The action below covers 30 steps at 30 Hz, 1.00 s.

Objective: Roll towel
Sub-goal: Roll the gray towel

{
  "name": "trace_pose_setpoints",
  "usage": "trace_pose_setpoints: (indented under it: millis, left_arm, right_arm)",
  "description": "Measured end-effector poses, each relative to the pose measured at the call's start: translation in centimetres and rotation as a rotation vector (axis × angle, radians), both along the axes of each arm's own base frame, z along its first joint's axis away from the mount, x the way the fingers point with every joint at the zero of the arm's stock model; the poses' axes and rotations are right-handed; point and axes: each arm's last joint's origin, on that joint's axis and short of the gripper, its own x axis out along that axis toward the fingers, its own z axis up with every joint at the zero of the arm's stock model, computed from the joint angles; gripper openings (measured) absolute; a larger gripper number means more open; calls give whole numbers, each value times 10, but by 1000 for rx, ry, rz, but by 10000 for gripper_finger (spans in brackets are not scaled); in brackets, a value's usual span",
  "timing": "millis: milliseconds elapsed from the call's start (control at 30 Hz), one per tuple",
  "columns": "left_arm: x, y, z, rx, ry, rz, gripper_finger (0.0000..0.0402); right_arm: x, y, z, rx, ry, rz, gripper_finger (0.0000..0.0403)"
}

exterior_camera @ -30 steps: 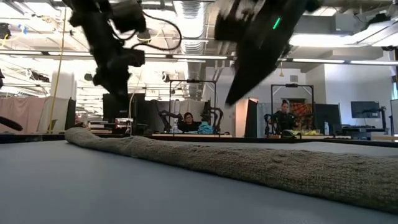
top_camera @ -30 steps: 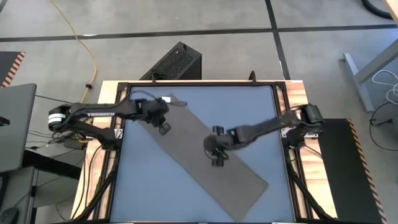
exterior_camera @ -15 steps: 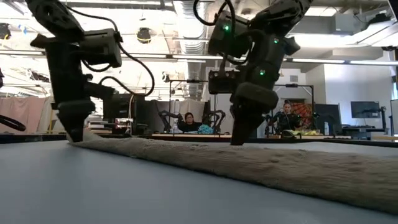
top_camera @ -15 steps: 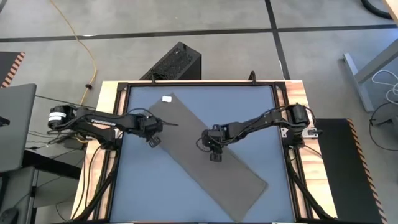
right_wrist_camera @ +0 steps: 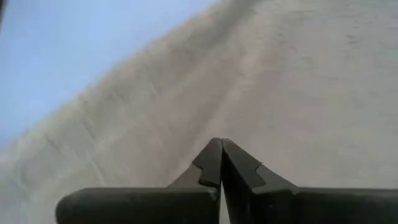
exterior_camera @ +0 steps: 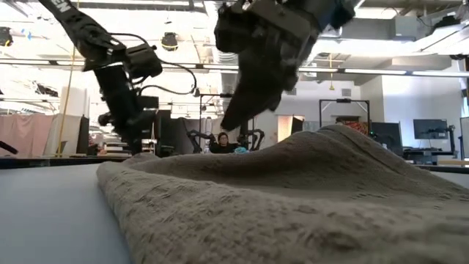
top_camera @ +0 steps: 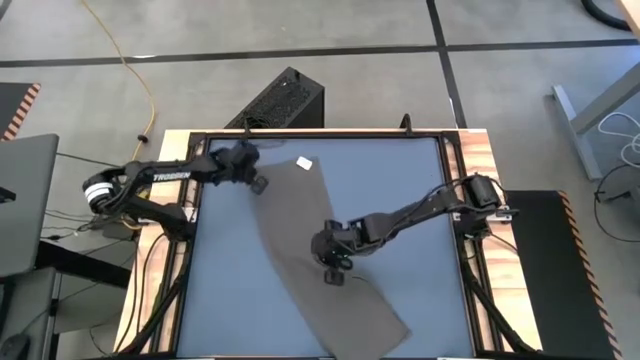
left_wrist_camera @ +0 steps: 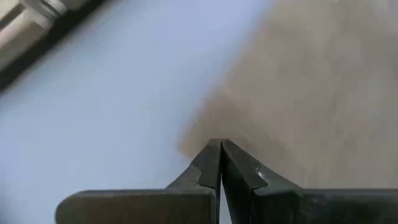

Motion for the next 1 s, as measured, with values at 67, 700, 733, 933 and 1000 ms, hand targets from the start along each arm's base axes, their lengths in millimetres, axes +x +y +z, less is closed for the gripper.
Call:
trace_pose_setpoints:
  millis: [67, 700, 733, 933, 1000]
  left_arm:
    - [4, 2, 15, -20, -85, -48, 0]
    - [63, -213, -13, -260, -622, -638, 0]
    - [68, -219, -18, -270, -601, -636, 0]
    - [96, -244, -52, -376, -445, -692, 0]
    - [100, -246, -60, -407, -358, -689, 0]
  right_arm:
    - [-3, -11, 12, -54, 57, -21, 27]
    - [12, -157, -35, -107, -167, 83, 21]
    - [14, -158, -40, -106, -167, 84, 21]
    - [23, -164, -71, -133, -109, 43, 20]
    - [19, -168, -74, -145, -47, 10, 20]
